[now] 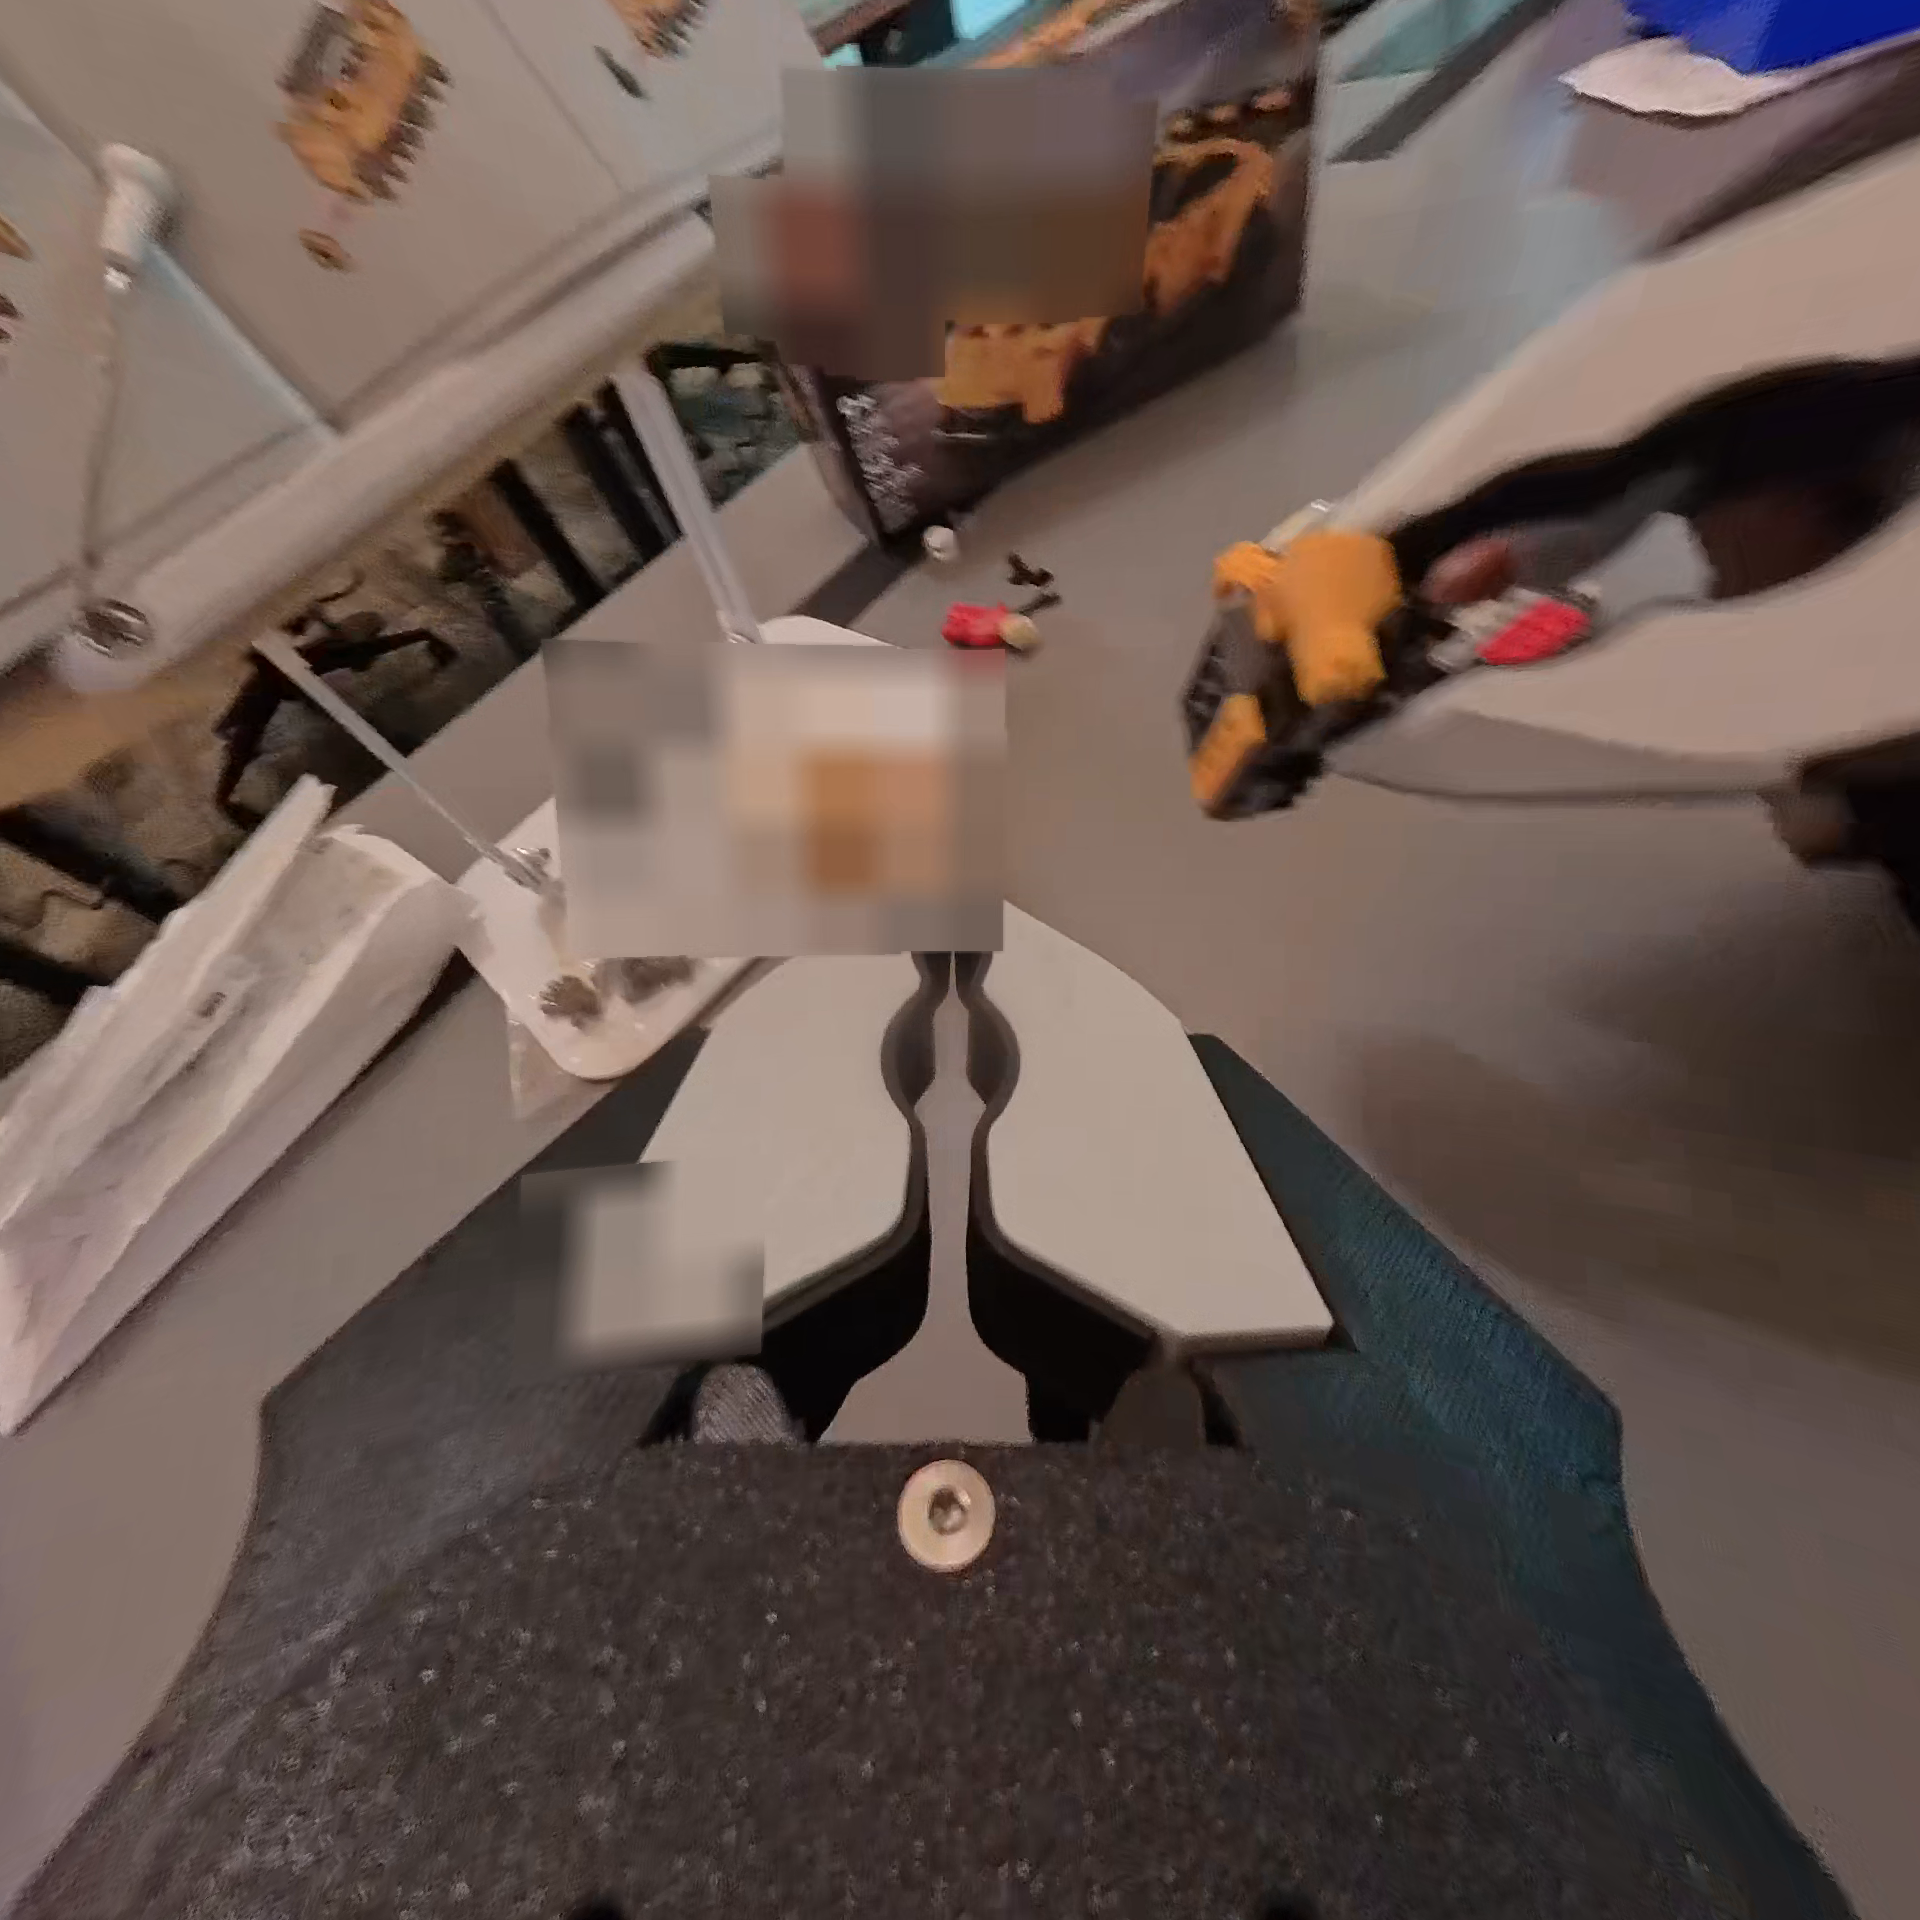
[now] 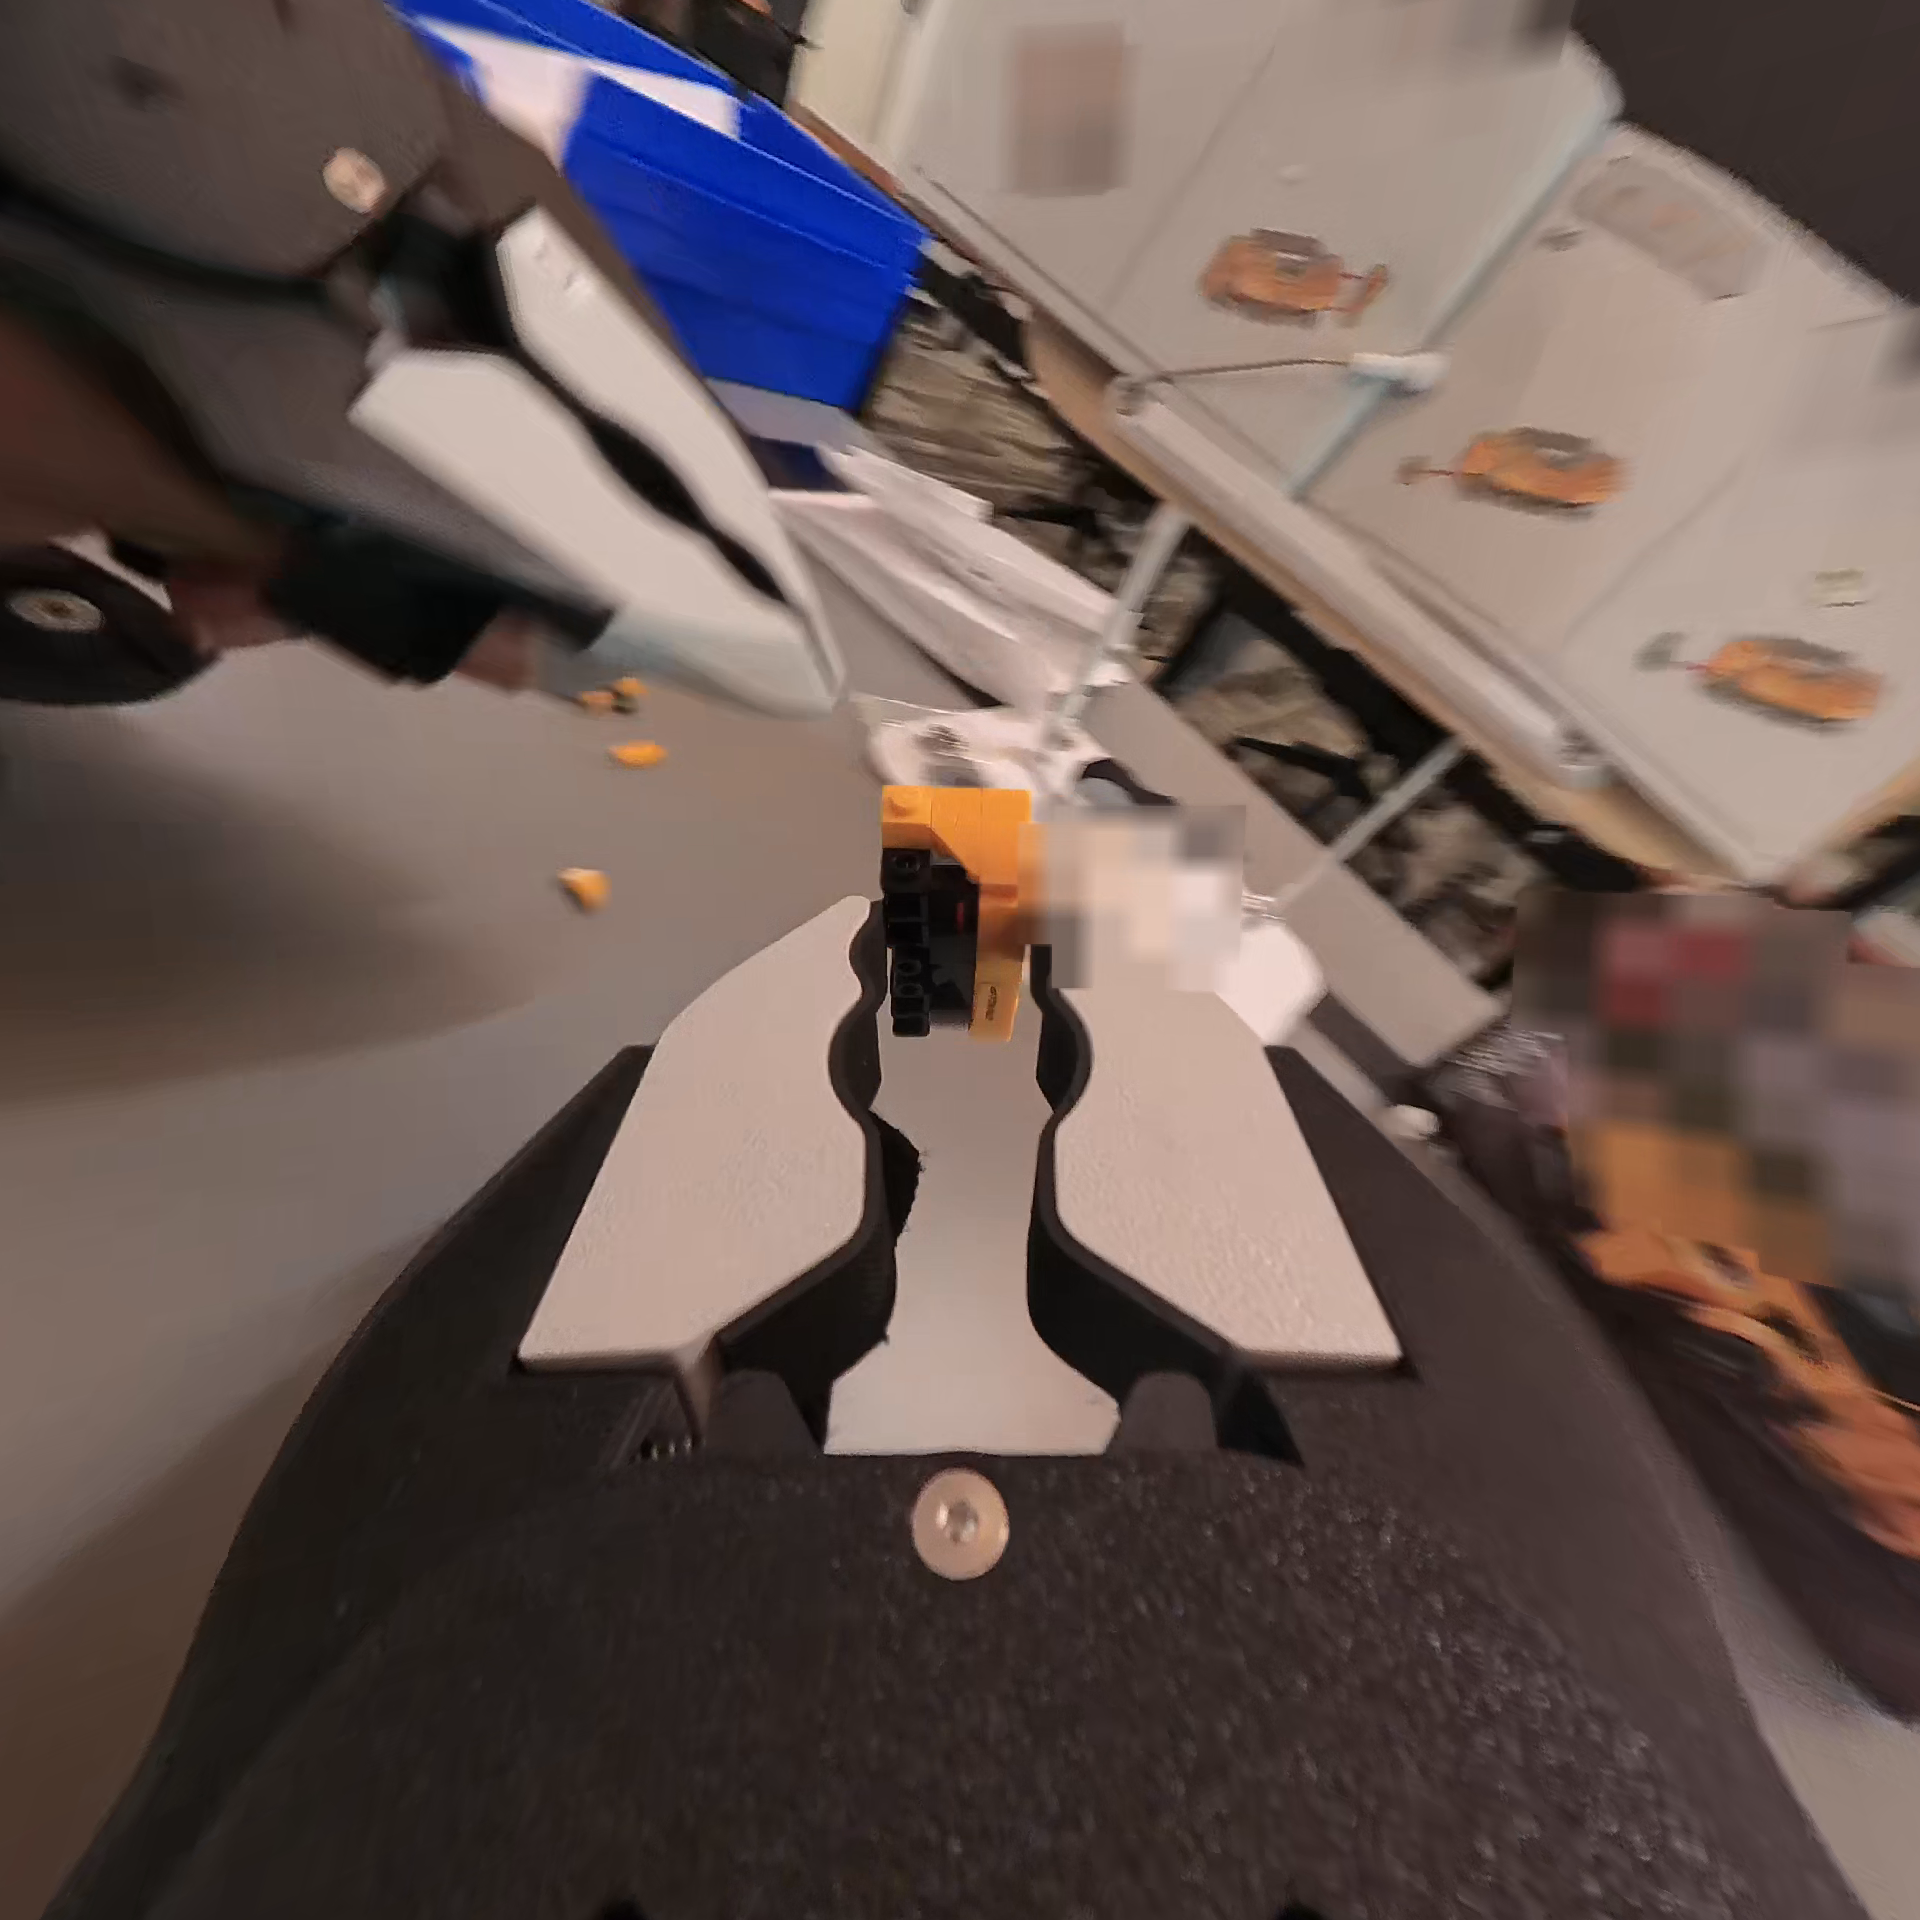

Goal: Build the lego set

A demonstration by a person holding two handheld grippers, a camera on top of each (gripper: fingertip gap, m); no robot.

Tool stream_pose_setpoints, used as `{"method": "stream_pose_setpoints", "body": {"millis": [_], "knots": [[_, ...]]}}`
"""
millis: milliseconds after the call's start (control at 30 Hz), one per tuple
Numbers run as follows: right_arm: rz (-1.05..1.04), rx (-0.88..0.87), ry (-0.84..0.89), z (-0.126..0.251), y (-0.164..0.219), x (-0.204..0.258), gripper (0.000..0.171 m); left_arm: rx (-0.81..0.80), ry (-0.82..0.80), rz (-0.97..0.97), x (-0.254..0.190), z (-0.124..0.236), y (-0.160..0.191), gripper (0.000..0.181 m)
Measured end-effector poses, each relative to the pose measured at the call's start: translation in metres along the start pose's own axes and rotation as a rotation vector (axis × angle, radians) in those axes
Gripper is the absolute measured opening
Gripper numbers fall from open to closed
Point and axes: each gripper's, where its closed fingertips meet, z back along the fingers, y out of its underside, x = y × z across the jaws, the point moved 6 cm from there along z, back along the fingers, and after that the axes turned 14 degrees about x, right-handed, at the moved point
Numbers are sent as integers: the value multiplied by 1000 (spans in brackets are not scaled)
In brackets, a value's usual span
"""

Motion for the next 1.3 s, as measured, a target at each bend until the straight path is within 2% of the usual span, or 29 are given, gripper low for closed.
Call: {"method": "stream_pose_setpoints", "body": {"millis": [67,233,433,767,900,1000,1133,1233,1300], "knots": [[-17,3,-115,-3,1,9,26,-12,86,-28,-13,8,16,9],[-39,81,-385,-14,11,35,26,1,229,-42,-24,10,46,17],[158,108,-383,-19,21,51,26,8,290,-49,-27,9,49,22],[457,167,-62,-42,40,35,26,52,283,-81,-33,3,55,19],[576,185,-8,-41,42,41,26,37,264,-78,-31,3,55,20],[697,206,-50,-38,47,59,28,31,252,-64,-27,2,55,21],[667,220,-122,-35,47,66,30,28,238,-65,-26,3,55,21],[538,221,-214,-32,45,64,35,17,226,-65,-26,4,54,21],[397,162,-299,-26,35,61,38,0,212,-48,-23,5,53,21]]}}
